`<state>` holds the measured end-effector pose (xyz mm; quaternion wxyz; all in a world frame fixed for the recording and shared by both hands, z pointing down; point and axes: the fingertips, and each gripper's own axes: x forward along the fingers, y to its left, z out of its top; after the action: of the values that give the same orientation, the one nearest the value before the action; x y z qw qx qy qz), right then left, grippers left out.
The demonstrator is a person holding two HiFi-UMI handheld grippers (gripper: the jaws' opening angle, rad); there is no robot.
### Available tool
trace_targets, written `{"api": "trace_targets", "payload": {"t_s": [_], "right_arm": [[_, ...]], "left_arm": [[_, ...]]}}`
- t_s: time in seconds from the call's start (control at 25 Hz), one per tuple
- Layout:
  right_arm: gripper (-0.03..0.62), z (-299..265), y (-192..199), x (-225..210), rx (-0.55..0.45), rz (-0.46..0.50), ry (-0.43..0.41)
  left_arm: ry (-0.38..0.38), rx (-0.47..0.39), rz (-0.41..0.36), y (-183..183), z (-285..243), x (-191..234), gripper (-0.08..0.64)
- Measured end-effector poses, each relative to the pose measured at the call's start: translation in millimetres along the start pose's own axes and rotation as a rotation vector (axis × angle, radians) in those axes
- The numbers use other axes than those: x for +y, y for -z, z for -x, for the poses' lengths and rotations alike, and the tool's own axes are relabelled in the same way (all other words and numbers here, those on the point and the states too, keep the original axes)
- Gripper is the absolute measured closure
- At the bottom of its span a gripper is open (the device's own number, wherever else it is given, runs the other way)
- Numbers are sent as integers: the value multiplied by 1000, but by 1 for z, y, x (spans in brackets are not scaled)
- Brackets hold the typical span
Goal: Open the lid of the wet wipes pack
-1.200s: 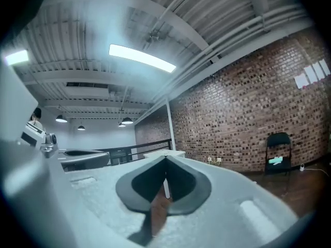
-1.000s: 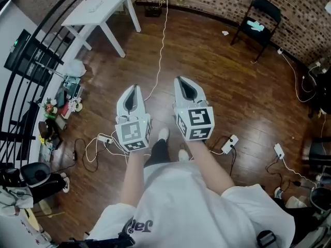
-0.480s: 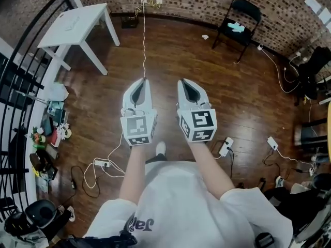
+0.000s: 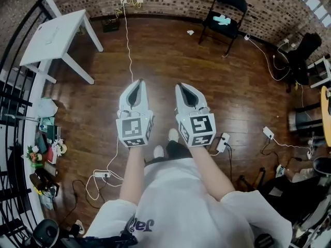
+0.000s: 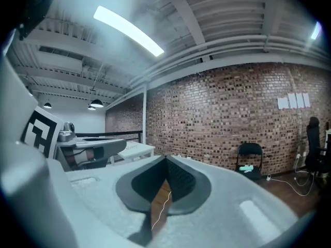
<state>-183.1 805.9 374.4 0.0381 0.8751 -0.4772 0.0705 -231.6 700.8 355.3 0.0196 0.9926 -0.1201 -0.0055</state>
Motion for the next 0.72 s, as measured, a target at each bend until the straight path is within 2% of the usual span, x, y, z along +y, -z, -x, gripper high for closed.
{"api": "trace_targets", "payload": {"t_s": [0.16, 0.32, 0.48, 0.6, 0.72], "right_arm": [[601, -31, -7, -40, -37, -24, -9], [601, -76, -39, -67, -160, -15, -129], [601, -115, -72, -115, -241, 23, -154], [601, -135, -83, -157, -261, 16, -148], [601, -150, -73, -184, -227, -7, -147]], "left_arm": [[30, 0, -20, 2, -48, -14, 545], [13, 2, -54, 0, -110, -11, 545], [2, -45, -98, -19, -170, -23, 545], [-24, -72, -124, -29, -205, -36, 545], [-38, -53, -133, -23, -230, -42, 545]]}}
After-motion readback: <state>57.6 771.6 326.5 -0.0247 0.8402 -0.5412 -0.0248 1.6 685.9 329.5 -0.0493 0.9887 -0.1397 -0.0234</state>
